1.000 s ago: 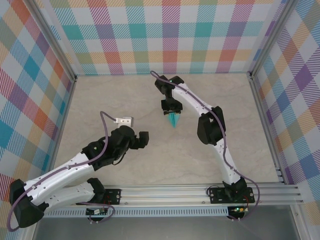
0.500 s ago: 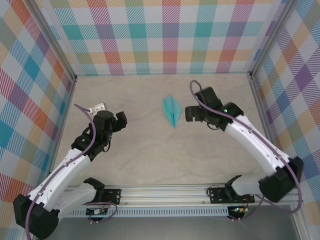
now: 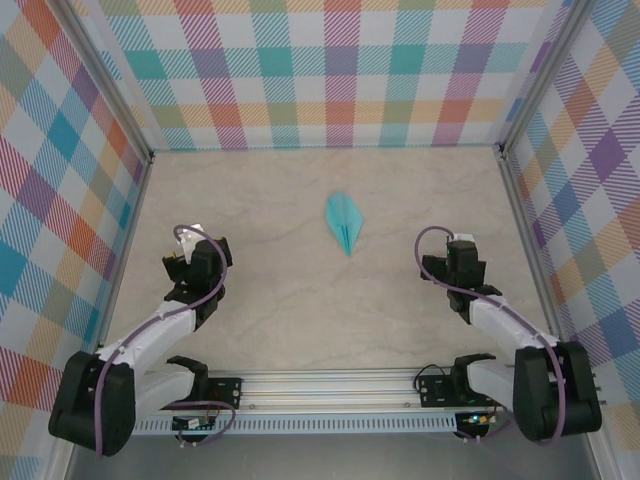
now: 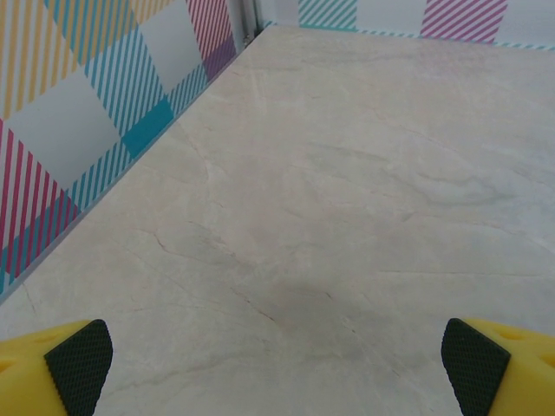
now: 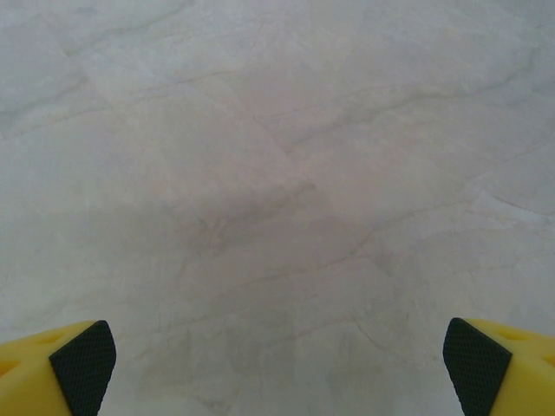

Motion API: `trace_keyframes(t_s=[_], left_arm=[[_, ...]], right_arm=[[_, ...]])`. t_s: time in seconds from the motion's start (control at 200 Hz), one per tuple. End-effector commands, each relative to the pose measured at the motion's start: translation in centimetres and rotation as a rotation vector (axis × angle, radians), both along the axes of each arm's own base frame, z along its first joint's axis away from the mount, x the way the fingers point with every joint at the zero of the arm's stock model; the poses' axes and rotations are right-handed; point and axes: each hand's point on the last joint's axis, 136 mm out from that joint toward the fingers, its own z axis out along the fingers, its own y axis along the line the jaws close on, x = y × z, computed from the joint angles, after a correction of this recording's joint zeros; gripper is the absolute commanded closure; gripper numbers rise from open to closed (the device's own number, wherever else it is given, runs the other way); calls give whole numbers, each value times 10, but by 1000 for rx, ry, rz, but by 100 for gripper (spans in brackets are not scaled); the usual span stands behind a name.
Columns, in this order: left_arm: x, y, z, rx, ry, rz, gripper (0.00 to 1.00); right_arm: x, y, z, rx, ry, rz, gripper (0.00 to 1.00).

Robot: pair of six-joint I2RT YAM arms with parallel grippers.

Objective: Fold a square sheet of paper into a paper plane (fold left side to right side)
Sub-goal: Reset both arms

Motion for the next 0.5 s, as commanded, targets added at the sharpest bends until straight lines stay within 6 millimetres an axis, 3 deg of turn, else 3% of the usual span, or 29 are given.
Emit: trace_keyframes(t_s=[0.0, 0.21, 0.305, 0.495], left_arm=[[24, -4, 13, -7, -114, -60, 0], [53, -26, -15, 5, -99, -207, 0], [60, -33, -27, 16, -106, -258, 0], [64, -34, -43, -61, -107, -321, 0]], right_arm=[[44, 18, 38, 24, -222, 103, 0], [73, 34, 50, -5, -342, 220, 0], [80, 39, 41, -11, -346, 262, 0], [87, 21, 27, 88, -363, 218, 0]])
